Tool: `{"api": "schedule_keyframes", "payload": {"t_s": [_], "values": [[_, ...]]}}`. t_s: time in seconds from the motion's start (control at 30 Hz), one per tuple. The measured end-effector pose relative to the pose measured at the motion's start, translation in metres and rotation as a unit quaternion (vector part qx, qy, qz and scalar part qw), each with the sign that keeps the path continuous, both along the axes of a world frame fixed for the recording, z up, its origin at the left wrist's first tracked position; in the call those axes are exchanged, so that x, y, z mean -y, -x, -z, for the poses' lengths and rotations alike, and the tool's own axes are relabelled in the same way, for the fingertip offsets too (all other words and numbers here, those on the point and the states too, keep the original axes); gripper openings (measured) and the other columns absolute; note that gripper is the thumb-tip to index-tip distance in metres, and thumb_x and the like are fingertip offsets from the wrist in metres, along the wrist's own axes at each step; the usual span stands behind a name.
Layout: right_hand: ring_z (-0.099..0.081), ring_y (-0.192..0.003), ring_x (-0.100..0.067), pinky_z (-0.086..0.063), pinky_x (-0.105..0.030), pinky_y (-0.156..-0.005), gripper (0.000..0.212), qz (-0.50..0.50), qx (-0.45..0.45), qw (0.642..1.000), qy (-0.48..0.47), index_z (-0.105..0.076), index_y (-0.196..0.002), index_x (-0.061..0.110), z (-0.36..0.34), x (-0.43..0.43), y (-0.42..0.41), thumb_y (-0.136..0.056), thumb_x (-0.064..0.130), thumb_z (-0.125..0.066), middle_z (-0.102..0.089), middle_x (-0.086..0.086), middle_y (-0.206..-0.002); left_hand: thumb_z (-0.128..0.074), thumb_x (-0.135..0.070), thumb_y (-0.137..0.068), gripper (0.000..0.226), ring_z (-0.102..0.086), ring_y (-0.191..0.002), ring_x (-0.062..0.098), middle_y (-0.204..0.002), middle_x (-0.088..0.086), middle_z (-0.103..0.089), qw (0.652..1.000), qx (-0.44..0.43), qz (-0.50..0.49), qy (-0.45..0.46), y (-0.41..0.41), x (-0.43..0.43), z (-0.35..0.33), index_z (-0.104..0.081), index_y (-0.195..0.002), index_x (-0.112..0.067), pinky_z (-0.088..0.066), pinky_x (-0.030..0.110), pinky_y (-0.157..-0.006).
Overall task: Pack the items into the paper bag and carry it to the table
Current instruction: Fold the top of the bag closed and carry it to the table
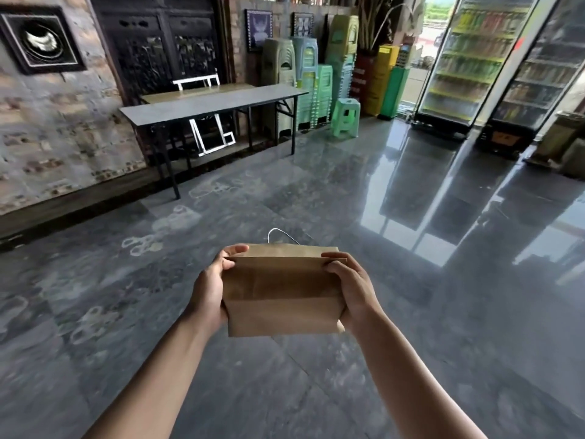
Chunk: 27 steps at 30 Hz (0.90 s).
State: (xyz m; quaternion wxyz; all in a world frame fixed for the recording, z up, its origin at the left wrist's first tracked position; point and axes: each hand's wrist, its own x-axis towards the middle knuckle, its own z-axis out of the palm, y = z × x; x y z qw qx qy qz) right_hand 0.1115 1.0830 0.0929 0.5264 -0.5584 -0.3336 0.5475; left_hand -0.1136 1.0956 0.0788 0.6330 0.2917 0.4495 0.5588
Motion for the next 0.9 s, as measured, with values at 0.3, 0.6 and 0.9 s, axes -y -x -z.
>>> {"api": "schedule_keyframes", "payload": {"t_s": [0.3,0.6,0.9], "values": [[-0.053,-0.070,-0.019,-0.044,-0.033,-0.063,0.021,-0.042,-0.019,0.999,-0.017,-0.073,-0.087,0.019,0.012,-0.233,0.033,-0.076,0.007,-0.060,-0.062,0.001,-0.068,-0.033,-0.013,-0.085,0.038,-0.065,-0.069,0.019,-0.090,0.010,-0.067,0.999,0.006,-0.029,-0.023,0.028,-0.220,0.017,-0.068,-0.100,-0.020,-0.054,0.023,-0.054],[-0.061,-0.082,-0.009,-0.048,-0.018,-0.065,0.038,-0.156,-0.011,0.983,-0.100,-0.065,-0.117,0.018,-0.010,-0.480,0.050,-0.085,0.001,-0.055,-0.069,-0.002,-0.098,-0.034,-0.011,-0.083,0.040,-0.064,-0.077,0.020,-0.096,0.008,-0.064,0.997,0.018,-0.053,-0.045,0.064,-0.462,-0.017,-0.070,-0.097,-0.020,-0.053,0.026,-0.060],[-0.061,-0.096,-0.020,-0.053,-0.033,-0.068,0.043,-0.175,-0.049,0.981,-0.063,-0.064,-0.116,0.035,0.026,-0.732,0.077,-0.073,0.029,-0.059,-0.066,-0.004,-0.115,-0.038,-0.008,-0.079,0.043,-0.064,-0.078,0.024,-0.098,0.012,-0.066,0.998,0.006,-0.048,-0.034,0.091,-0.695,0.009,-0.069,-0.105,-0.023,-0.053,0.031,-0.064]]}}
